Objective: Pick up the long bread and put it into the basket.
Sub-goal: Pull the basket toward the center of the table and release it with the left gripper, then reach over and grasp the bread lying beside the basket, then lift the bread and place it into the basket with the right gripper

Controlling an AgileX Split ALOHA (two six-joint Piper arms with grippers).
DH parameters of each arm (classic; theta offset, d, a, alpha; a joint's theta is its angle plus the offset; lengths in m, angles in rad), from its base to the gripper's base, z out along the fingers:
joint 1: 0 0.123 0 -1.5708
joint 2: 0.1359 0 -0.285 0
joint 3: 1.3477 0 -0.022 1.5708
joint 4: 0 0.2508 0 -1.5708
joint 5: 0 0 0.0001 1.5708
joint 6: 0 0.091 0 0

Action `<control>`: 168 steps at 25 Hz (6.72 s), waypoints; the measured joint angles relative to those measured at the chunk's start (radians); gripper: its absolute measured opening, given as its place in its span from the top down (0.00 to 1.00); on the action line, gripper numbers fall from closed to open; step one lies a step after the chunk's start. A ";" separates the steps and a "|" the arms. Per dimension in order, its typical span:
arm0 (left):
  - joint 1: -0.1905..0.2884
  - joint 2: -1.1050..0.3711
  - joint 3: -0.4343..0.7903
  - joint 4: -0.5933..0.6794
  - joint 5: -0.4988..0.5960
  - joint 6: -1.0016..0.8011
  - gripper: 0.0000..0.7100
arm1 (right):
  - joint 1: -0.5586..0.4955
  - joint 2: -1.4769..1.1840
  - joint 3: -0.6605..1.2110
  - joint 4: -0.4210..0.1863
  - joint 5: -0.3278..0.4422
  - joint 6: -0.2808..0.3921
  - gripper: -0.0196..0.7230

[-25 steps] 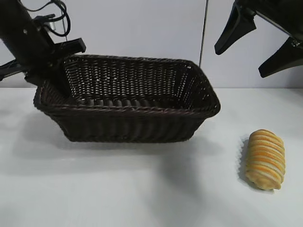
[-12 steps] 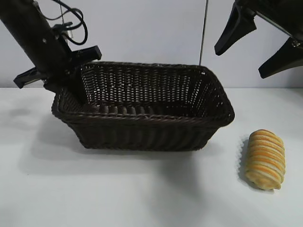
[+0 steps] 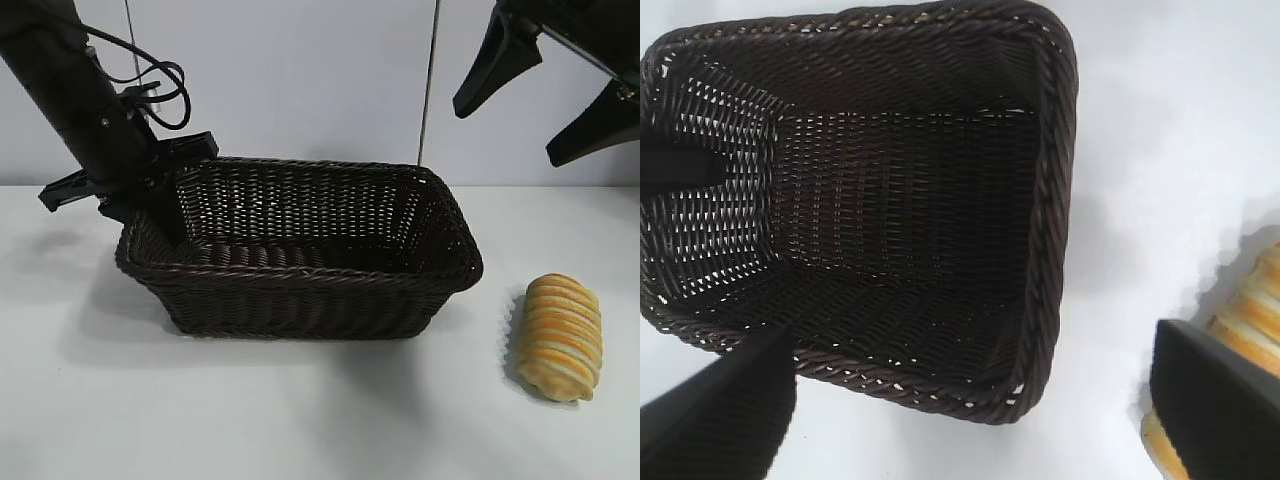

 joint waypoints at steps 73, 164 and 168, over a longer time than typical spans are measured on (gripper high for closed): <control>0.336 -1.912 0.811 0.414 0.378 0.081 0.02 | 0.000 0.000 0.000 0.000 0.016 -0.034 0.05; 0.336 -2.108 1.054 0.358 0.226 0.052 0.02 | 0.036 -0.003 0.039 -0.502 -0.184 0.523 0.92; 0.336 -2.108 1.054 0.358 0.226 0.052 0.02 | 0.129 0.034 -0.017 -0.492 -0.173 0.518 0.92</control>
